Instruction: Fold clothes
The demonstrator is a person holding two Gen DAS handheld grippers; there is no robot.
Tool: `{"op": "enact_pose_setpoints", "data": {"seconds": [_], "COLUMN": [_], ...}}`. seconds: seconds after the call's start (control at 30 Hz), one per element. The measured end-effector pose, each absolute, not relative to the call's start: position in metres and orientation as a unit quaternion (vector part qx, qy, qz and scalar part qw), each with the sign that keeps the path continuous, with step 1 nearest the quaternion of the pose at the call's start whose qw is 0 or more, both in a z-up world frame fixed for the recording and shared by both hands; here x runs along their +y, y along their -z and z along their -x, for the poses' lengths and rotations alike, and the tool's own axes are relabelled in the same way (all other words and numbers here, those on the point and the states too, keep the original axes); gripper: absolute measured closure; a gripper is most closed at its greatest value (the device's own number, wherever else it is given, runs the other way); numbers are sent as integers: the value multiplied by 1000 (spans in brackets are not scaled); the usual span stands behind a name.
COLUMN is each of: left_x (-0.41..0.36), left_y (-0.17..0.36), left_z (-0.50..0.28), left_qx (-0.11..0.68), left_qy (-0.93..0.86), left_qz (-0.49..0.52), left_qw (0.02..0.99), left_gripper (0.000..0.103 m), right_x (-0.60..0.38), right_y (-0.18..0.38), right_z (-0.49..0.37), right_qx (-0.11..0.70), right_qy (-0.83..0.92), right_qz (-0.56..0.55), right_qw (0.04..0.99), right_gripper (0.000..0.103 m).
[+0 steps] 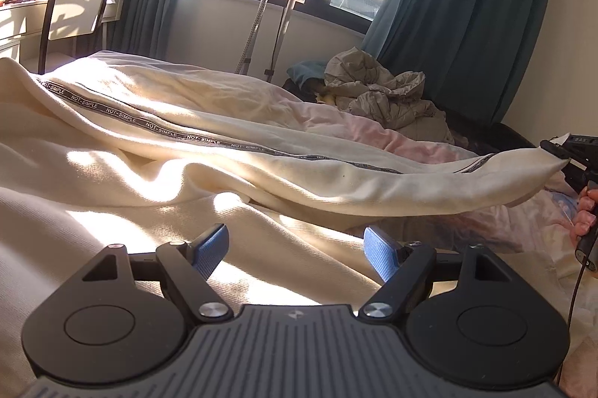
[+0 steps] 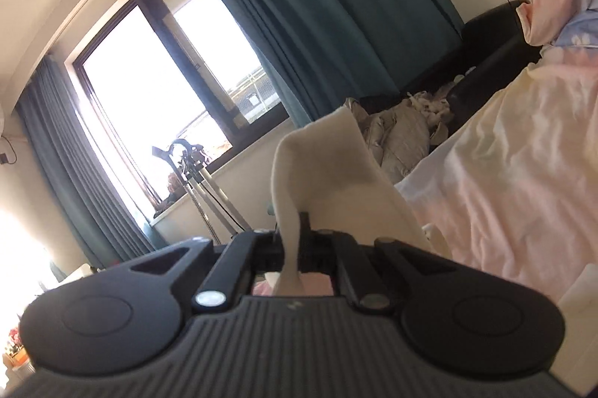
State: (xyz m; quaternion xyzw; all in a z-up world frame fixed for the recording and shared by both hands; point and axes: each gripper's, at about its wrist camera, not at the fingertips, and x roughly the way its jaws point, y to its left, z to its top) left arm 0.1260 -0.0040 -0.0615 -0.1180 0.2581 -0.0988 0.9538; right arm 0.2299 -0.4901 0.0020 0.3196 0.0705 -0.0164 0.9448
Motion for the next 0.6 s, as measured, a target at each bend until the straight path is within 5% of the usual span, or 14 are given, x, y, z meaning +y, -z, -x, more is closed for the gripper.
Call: {"op": "enact_pose_setpoints", "data": {"seconds": [0.27, 0.37, 0.4, 0.6], "left_x": [-6, -6, -6, -6], "left_y": [57, 58, 58, 66], "left_z": [-120, -120, -120, -126], "left_qx": [255, 257, 258, 275], "left_qy": [104, 104, 103, 102], "left_qz": [122, 121, 122, 134], "left_qw": [953, 953, 953, 947], "left_gripper": [21, 21, 21, 21], "right_x": [-553, -557, -558, -558], "right_y": [117, 128, 131, 148], "right_z": [-198, -203, -205, -221], "right_qx": [170, 171, 172, 214], "right_qy": [62, 54, 51, 74], "right_qz": [-572, -599, -607, -664], "right_qw": [800, 781, 774, 713], "right_gripper": [91, 66, 49, 43]}}
